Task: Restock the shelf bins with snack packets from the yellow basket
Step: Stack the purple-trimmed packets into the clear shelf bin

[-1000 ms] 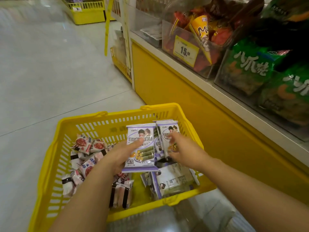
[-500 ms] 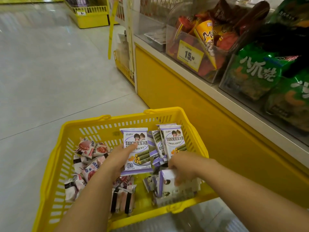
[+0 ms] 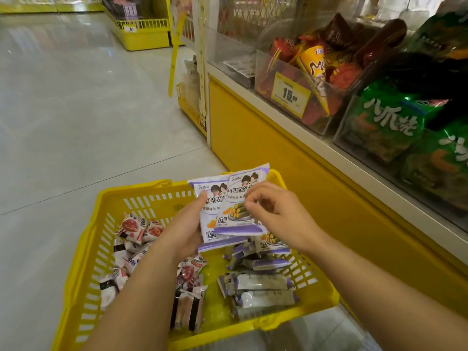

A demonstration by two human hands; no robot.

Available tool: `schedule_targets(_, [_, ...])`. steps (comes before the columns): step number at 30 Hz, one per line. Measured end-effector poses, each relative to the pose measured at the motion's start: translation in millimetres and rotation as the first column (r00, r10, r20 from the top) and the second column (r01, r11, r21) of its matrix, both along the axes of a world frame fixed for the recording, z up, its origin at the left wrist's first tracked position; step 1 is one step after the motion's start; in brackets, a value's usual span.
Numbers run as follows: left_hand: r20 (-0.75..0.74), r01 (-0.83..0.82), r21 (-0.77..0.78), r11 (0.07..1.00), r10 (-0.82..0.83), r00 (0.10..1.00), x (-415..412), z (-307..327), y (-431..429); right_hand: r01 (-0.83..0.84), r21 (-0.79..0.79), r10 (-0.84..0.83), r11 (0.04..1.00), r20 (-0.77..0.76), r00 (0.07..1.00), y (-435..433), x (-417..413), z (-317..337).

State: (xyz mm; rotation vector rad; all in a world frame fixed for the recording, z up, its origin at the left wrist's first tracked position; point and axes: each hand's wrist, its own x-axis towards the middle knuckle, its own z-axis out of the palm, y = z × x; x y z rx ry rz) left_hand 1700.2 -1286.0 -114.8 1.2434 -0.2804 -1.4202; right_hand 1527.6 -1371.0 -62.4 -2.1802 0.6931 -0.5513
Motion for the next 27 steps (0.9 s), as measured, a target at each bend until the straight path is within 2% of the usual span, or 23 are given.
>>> schedule_targets(4, [0.043, 0.116, -0.092, 0.989, -0.113, 0.993, -4.0, -3.6, -2.1, -0.052, -0.033, 0.053, 0.998, 0.012, 0.999, 1.1, 7.3, -16.5])
schedule_targets(6, [0.097, 0.087, -0.092, 0.992, -0.078, 0.992, -8.2, -7.0, -3.8, -0.077, -0.024, 0.077, 0.997, -0.007, 0.997, 3.8, 12.4, -23.5])
schedule_targets(8, [0.173, 0.003, -0.067, 0.998, 0.009, 0.985, -10.3, -9.8, -6.5, 0.003, -0.018, -0.003, 1.000, 0.022, 1.000, 0.8, 14.4, -32.7])
schedule_targets(10, [0.262, -0.088, -0.024, 0.996, 0.092, 0.961, -7.2, -16.9, -8.2, 0.191, 0.047, -0.192, 0.980, 0.008, 0.981, -12.2, 11.4, -44.0])
schedule_targets(12, [0.354, -0.147, 0.008, 0.989, 0.135, 0.925, -1.7, -26.6, -7.2, 0.313, 0.088, -0.291, 0.946, -0.202, 0.935, -26.7, 3.4, -58.0])
schedule_targets(14, [0.412, -0.182, 0.024, 0.983, 0.156, 0.898, 1.8, -35.2, -4.7, 0.336, 0.112, -0.267, 0.935, -0.399, 0.877, -32.4, -3.4, -76.7])
schedule_targets(18, [0.446, -0.246, 0.052, 0.968, 0.198, 0.873, 7.2, -51.1, -2.2, 0.395, 0.053, -0.319, 0.917, -0.496, 0.808, -26.6, -1.2, -106.1])
schedule_targets(20, [0.453, -0.270, 0.065, 0.961, 0.213, 0.866, 7.9, -56.5, -2.5, 0.440, 0.004, -0.373, 0.898, -0.525, 0.765, -25.5, 4.6, -114.2])
schedule_targets(22, [0.465, -0.265, 0.077, 0.961, 0.200, 0.862, 6.3, -59.6, -1.9, 0.469, 0.024, -0.390, 0.883, -0.519, 0.761, -25.5, 9.6, -118.8])
schedule_targets(27, [0.499, -0.245, 0.077, 0.967, 0.175, 0.849, 5.7, -65.2, 2.1, 0.508, 0.280, -0.387, 0.814, -0.390, 0.835, -33.9, 10.8, -120.0])
